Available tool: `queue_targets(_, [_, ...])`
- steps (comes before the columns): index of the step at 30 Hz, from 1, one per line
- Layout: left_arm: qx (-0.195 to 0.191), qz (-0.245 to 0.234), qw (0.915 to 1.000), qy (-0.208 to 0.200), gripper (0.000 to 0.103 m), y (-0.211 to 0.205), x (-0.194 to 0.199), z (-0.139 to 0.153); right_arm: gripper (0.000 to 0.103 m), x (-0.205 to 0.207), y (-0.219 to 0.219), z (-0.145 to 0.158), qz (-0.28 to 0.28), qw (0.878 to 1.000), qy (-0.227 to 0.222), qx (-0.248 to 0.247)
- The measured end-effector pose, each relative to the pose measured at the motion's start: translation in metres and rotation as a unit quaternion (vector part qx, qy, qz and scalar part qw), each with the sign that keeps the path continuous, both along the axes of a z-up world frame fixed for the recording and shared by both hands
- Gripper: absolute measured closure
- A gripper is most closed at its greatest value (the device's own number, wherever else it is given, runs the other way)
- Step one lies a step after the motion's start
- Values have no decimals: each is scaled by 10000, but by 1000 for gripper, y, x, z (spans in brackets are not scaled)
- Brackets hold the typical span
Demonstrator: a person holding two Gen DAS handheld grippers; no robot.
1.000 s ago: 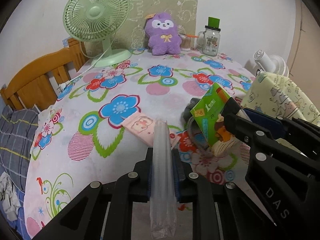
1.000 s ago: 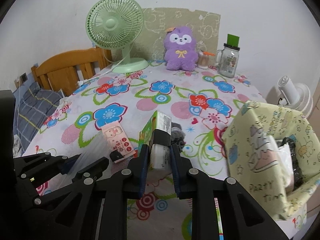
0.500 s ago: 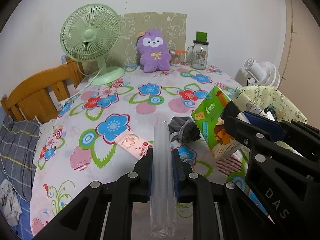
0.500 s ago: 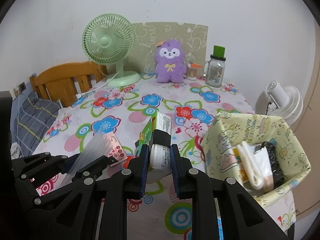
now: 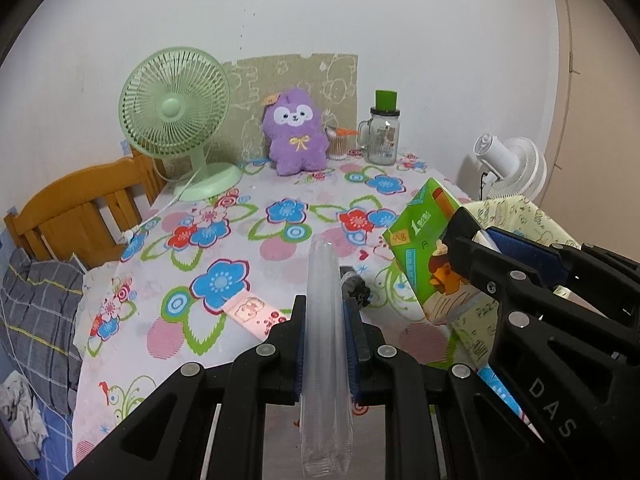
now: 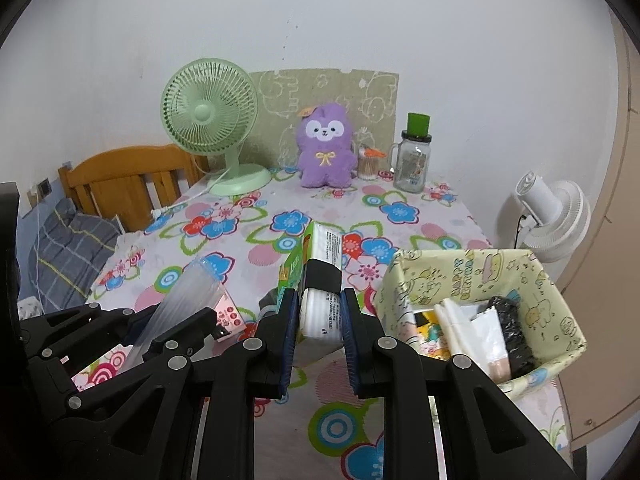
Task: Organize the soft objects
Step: 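Carry the green box with the right gripper while the left carries the plastic bag to the basket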
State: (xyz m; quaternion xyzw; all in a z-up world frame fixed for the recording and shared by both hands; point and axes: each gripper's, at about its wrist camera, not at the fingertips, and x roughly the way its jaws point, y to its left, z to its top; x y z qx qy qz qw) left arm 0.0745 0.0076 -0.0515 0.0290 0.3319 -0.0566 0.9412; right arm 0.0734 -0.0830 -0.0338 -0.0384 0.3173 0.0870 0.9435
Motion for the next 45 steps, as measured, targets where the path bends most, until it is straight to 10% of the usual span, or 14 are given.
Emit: queue_targets(45, [109, -686, 9971, -300, 88, -108, 36, 40, 79, 17, -95, 48, -558, 9980, -303, -3])
